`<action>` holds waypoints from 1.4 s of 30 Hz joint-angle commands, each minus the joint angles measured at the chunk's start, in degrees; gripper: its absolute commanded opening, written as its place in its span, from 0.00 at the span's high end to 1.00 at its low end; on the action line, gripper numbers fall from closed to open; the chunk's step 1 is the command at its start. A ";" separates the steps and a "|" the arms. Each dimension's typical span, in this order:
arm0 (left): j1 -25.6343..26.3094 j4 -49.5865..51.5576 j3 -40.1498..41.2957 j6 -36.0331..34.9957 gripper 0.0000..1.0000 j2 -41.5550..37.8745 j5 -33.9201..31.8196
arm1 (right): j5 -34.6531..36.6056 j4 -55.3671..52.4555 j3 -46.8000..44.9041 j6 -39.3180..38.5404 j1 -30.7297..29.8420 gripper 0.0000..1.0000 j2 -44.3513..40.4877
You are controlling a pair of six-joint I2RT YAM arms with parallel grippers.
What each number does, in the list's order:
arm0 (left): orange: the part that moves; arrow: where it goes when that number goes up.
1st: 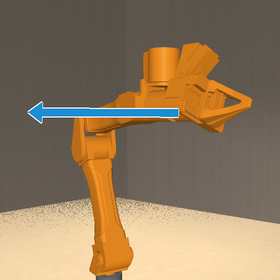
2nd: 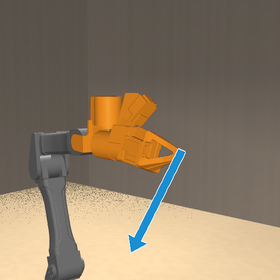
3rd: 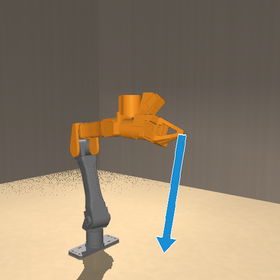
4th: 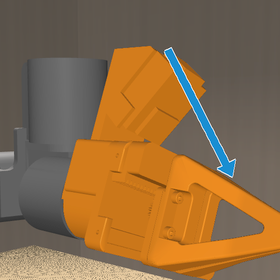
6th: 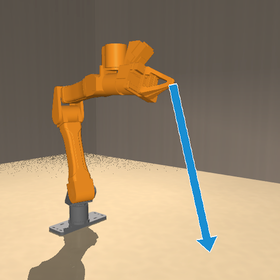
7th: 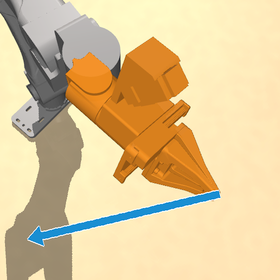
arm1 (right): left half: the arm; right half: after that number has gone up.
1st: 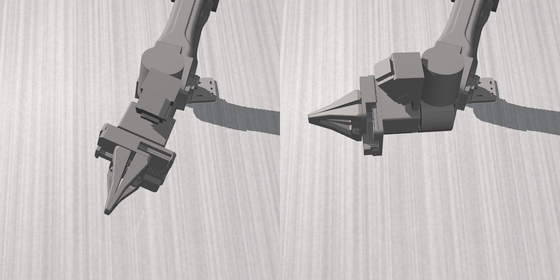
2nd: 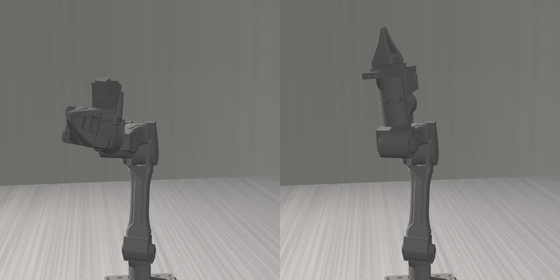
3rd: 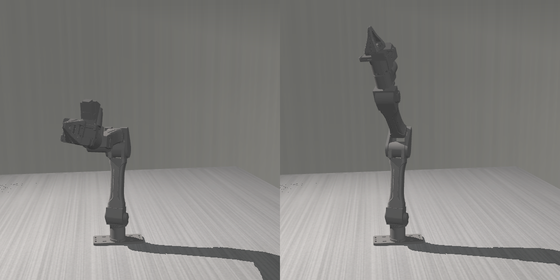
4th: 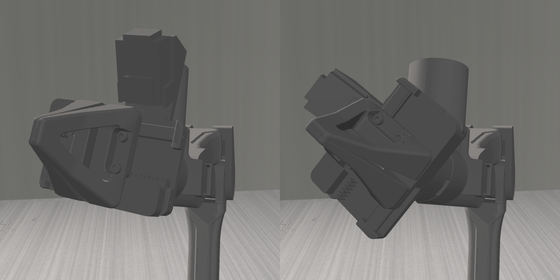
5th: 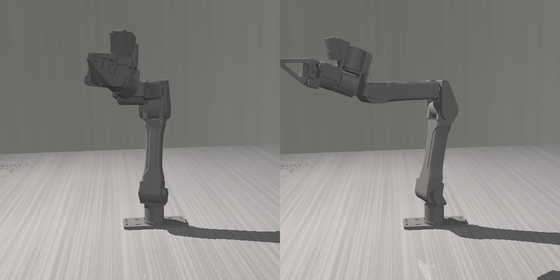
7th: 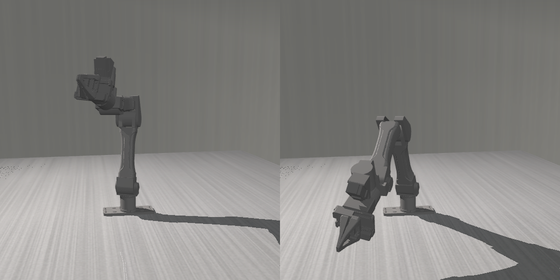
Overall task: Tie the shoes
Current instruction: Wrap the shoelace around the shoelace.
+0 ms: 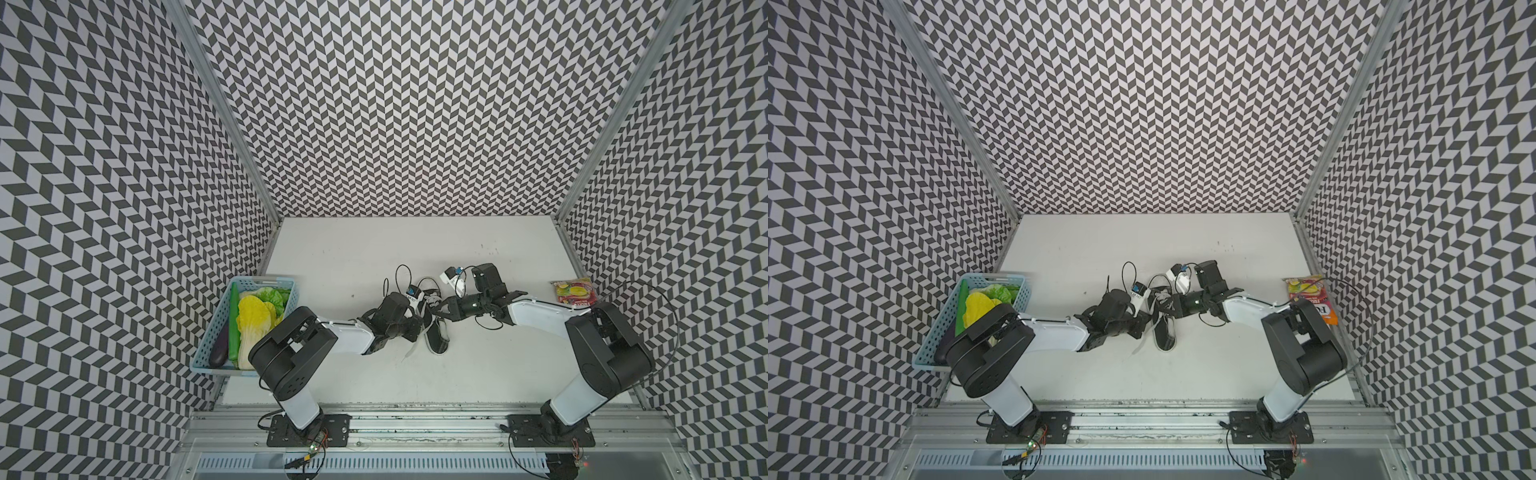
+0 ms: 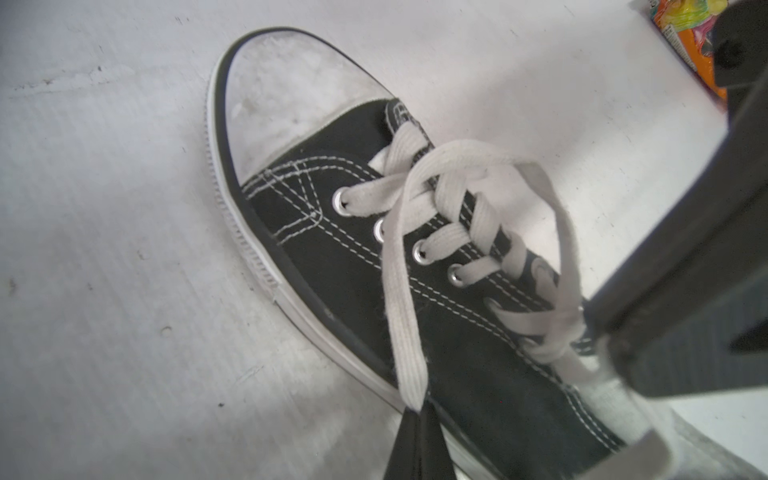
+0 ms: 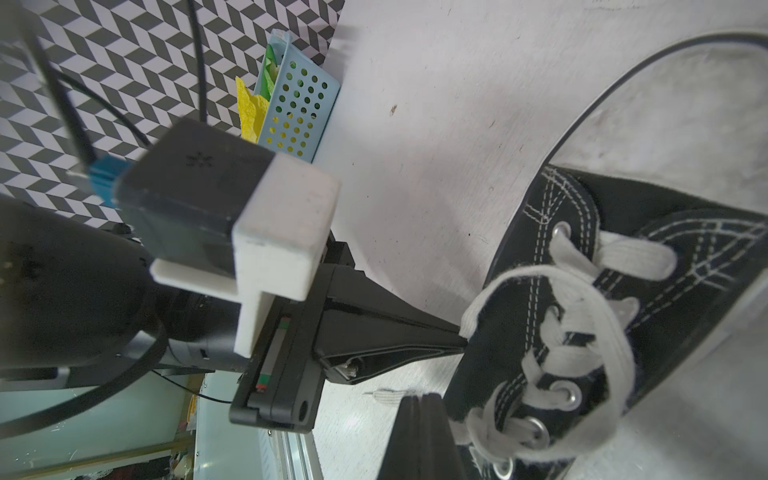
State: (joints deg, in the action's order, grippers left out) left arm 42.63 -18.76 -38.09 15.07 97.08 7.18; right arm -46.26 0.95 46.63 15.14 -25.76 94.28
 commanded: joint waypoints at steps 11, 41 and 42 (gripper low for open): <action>-4.89 3.08 -5.30 -1.36 1.00 0.94 0.15 | 4.52 5.36 -0.86 2.52 -0.35 1.00 -3.44; 17.96 9.46 -8.29 9.45 1.00 -10.97 8.40 | 4.22 6.34 1.09 -0.88 -0.35 1.00 -0.06; 18.52 9.24 -8.63 9.36 1.00 -10.02 7.72 | 4.26 6.34 1.01 -0.90 -0.35 1.00 -0.14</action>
State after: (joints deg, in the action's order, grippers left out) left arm 59.61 -7.20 -44.84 25.80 85.03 17.39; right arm -41.41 4.36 47.33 15.00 -25.76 93.80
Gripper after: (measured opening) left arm 0.046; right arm 0.040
